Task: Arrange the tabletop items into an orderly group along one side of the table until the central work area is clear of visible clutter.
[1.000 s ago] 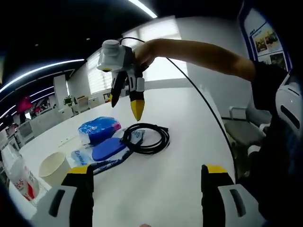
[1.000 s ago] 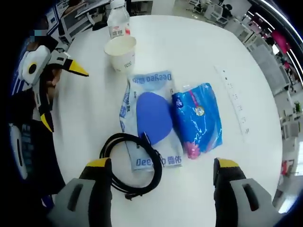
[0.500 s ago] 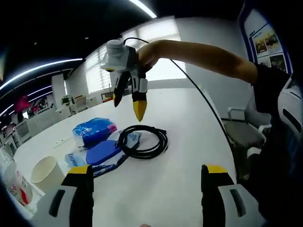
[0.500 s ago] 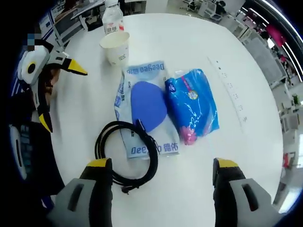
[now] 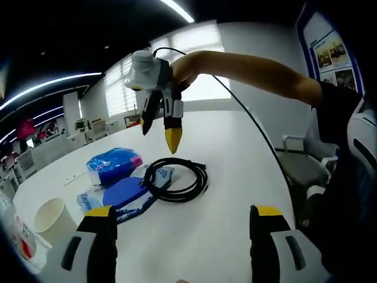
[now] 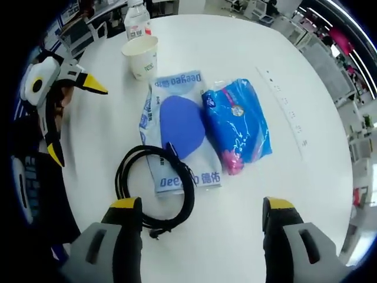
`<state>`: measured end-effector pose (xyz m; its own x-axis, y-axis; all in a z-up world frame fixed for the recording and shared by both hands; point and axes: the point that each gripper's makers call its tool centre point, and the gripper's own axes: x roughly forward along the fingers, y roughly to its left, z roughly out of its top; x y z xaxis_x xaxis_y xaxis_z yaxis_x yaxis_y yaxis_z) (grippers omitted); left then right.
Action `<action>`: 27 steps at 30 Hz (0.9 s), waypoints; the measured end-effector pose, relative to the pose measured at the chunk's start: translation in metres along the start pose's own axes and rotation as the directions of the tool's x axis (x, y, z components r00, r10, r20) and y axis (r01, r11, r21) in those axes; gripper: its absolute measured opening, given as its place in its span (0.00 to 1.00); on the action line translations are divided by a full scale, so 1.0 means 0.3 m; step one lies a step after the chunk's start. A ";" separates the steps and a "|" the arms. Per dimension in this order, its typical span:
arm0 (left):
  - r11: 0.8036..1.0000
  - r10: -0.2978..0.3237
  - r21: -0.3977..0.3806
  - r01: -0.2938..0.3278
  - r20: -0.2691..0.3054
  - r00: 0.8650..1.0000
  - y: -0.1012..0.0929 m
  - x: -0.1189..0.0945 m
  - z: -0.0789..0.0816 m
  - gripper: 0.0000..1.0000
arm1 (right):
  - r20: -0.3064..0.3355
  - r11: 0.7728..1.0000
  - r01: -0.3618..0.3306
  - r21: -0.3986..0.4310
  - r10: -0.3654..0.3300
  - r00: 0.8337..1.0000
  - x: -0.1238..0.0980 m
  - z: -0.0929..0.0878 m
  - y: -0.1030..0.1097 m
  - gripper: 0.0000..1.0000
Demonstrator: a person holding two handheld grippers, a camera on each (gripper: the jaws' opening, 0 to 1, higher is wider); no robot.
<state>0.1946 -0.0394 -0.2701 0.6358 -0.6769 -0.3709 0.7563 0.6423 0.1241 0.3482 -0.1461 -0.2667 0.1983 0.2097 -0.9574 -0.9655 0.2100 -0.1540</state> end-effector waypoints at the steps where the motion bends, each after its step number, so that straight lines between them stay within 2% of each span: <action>1: 1.000 -0.001 -0.005 0.001 0.001 1.000 0.000 0.001 0.001 0.92 | 0.000 1.000 0.000 0.001 0.000 1.000 0.003 -0.003 0.003 0.80; 7: 0.999 0.006 -0.034 -0.007 -0.005 1.000 0.004 0.019 0.025 0.87 | -0.015 1.000 -0.002 0.004 0.002 1.000 0.004 -0.013 0.008 0.76; 13: 0.997 -0.014 -0.079 0.014 0.007 1.000 -0.004 0.046 0.051 0.87 | -0.008 1.000 0.002 0.007 -0.002 1.000 0.001 -0.013 0.006 0.76; 21: 0.990 -0.040 -0.134 0.042 0.019 0.999 -0.024 0.079 0.052 0.80 | -0.017 1.000 -0.010 0.009 0.010 1.000 0.014 -0.044 0.026 0.72; 27: 0.985 -0.045 -0.164 0.045 0.005 0.999 -0.020 0.099 0.041 0.76 | 0.001 1.000 -0.016 0.016 0.016 1.000 0.013 -0.052 0.035 0.69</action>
<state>0.2109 -0.0677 -0.2706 0.6018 -0.7071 -0.3712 0.7488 0.6612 -0.0456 0.3362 -0.1579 -0.2757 0.1833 0.2142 -0.9594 -0.9656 0.2224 -0.1348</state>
